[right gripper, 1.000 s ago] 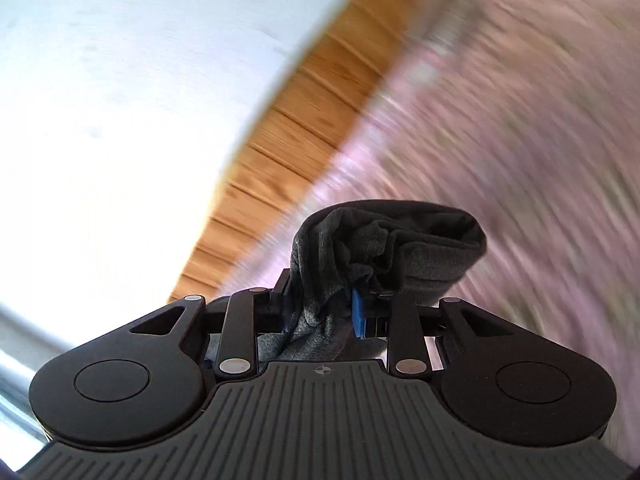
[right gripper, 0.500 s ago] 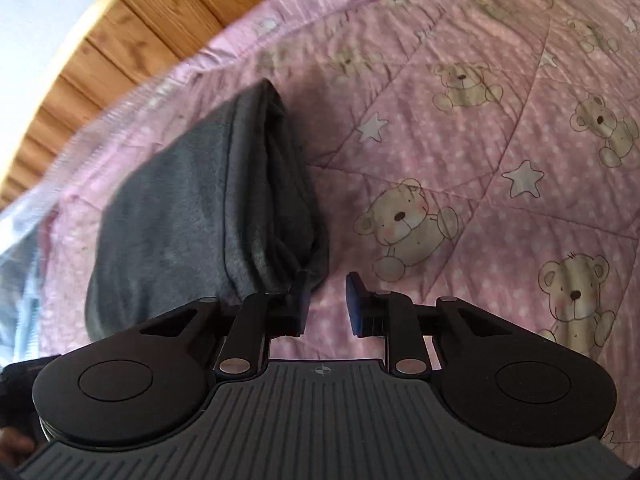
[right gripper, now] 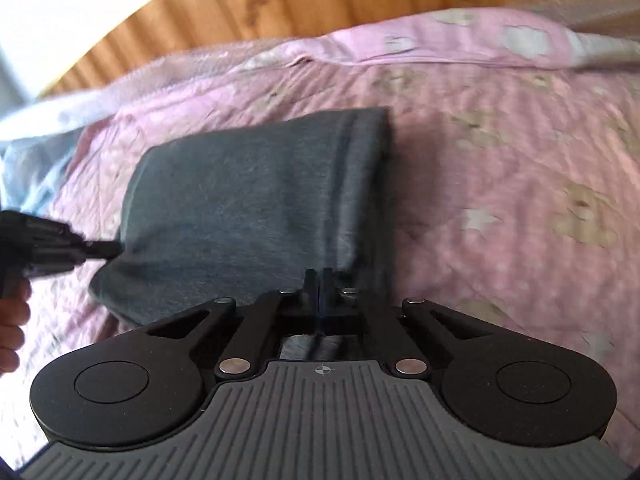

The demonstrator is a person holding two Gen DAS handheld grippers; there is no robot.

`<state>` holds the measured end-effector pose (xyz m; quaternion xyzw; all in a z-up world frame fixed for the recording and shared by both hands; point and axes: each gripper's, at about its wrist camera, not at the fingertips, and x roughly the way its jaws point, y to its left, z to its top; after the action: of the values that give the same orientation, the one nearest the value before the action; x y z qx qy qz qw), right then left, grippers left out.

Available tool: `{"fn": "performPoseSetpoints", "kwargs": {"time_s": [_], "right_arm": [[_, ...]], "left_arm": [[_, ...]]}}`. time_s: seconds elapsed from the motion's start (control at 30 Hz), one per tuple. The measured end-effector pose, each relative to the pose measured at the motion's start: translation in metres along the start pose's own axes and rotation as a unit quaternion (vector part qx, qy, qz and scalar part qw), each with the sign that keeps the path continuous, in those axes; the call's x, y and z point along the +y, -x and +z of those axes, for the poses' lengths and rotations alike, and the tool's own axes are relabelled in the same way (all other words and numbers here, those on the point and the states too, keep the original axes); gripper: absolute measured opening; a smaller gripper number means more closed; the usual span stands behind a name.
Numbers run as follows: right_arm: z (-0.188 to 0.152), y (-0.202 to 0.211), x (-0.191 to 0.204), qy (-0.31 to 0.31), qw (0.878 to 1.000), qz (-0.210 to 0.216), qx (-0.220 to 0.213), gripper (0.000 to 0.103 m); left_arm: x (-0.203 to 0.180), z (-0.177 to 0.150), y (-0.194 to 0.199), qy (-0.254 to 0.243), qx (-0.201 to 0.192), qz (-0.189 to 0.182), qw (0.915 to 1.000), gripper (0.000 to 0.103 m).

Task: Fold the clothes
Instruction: 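Lower the folded pants onto the quilt and open both grippers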

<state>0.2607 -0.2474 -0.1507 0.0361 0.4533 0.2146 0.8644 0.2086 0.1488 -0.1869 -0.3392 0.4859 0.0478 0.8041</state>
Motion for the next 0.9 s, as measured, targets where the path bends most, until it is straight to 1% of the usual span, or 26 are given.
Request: {"fn": "performPoseSetpoints", "kwargs": {"time_s": [0.03, 0.07, 0.13, 0.2, 0.23, 0.27, 0.3, 0.37, 0.4, 0.43, 0.47, 0.5, 0.53, 0.57, 0.6, 0.63, 0.7, 0.77, 0.8, 0.83, 0.87, 0.9], "right_arm": [[0.002, 0.009, 0.0, 0.009, 1.0, -0.011, 0.002, 0.015], [0.007, 0.017, 0.002, 0.021, 1.0, -0.017, -0.002, 0.019], [0.029, 0.024, 0.017, 0.063, 0.998, -0.015, -0.028, 0.02], [0.054, 0.009, 0.033, 0.103, 0.994, -0.019, -0.039, 0.03], [0.066, -0.004, 0.036, 0.112, 0.993, -0.022, -0.038, 0.03], [0.077, -0.017, 0.039, 0.121, 0.992, -0.024, -0.037, 0.031], [0.086, -0.031, 0.04, 0.128, 0.991, -0.029, -0.03, 0.031], [0.09, -0.062, 0.031, 0.137, 0.989, -0.049, 0.009, 0.032], [0.088, -0.069, 0.022, 0.134, 0.989, -0.054, 0.018, 0.048], [0.088, -0.065, 0.013, 0.118, 0.992, -0.05, 0.01, 0.056], [0.089, -0.055, 0.004, 0.097, 0.994, -0.051, 0.005, 0.058], [0.09, -0.045, -0.005, 0.076, 0.996, -0.053, 0.001, 0.057], [0.089, -0.032, -0.012, 0.058, 0.997, -0.055, -0.008, 0.057], [0.084, -0.014, -0.016, 0.045, 0.997, -0.054, -0.021, 0.053], [0.076, 0.003, -0.02, 0.028, 0.998, -0.045, -0.029, 0.053], [0.065, 0.018, -0.02, 0.017, 0.999, -0.035, -0.038, 0.053], [0.04, 0.046, -0.007, 0.023, 0.998, -0.021, -0.048, 0.054], [0.013, 0.058, 0.021, 0.066, 0.997, -0.011, -0.043, 0.054], [0.001, 0.06, 0.037, 0.093, 0.995, -0.006, -0.039, 0.056], [-0.01, 0.059, 0.053, 0.129, 0.991, -0.005, -0.034, 0.059], [-0.02, 0.055, 0.069, 0.169, 0.985, -0.013, -0.031, 0.063], [-0.028, 0.047, 0.083, 0.21, 0.977, -0.024, -0.028, 0.064]], "left_arm": [[0.001, 0.003, 0.009, -0.001, -0.006, -0.007, 1.0, 0.035], [0.0, 0.008, 0.017, -0.002, -0.011, -0.032, 0.9994, 0.036], [-0.017, 0.016, 0.021, -0.016, -0.012, -0.066, 0.9976, 0.036], [-0.042, 0.027, 0.01, -0.035, -0.01, -0.09, 0.9952, 0.042], [-0.055, 0.034, -0.001, -0.048, -0.008, -0.094, 0.9944, 0.042], [-0.066, 0.039, -0.015, -0.059, -0.003, -0.092, 0.994, 0.043], [-0.073, 0.046, -0.029, -0.07, 0.002, -0.08, 0.9943, 0.043], [-0.075, 0.058, -0.059, -0.088, 0.011, -0.025, 0.9958, 0.044], [-0.069, 0.062, -0.07, -0.09, 0.017, -0.001, 0.9958, 0.061], [-0.064, 0.063, -0.071, -0.092, 0.02, 0.003, 0.9956, 0.061], [-0.061, 0.062, -0.066, -0.097, 0.016, 0.003, 0.9951, 0.061], [-0.058, 0.06, -0.057, -0.101, 0.011, 0.001, 0.9948, 0.057], [-0.055, 0.054, -0.042, -0.104, 0.003, -0.005, 0.9946, 0.056], [-0.052, 0.048, -0.027, -0.106, -0.005, -0.01, 0.9943, 0.057], [-0.046, 0.04, -0.012, -0.102, -0.01, -0.02, 0.9945, 0.058], [-0.037, 0.029, 0.002, -0.085, -0.012, -0.034, 0.9957, 0.058], [-0.02, 0.004, 0.027, -0.04, -0.009, -0.049, 0.998, 0.058], [-0.008, -0.022, 0.041, 0.011, 0.004, -0.062, 0.998, 0.058], [-0.004, -0.033, 0.045, 0.035, 0.012, -0.071, 0.9968, 0.058], [-0.003, -0.041, 0.042, 0.051, 0.021, -0.081, 0.9952, 0.058], [-0.004, -0.046, 0.036, 0.06, 0.026, -0.085, 0.9942, 0.058], [-0.005, -0.051, 0.029, 0.069, 0.032, -0.09, 0.993, 0.058]]}}
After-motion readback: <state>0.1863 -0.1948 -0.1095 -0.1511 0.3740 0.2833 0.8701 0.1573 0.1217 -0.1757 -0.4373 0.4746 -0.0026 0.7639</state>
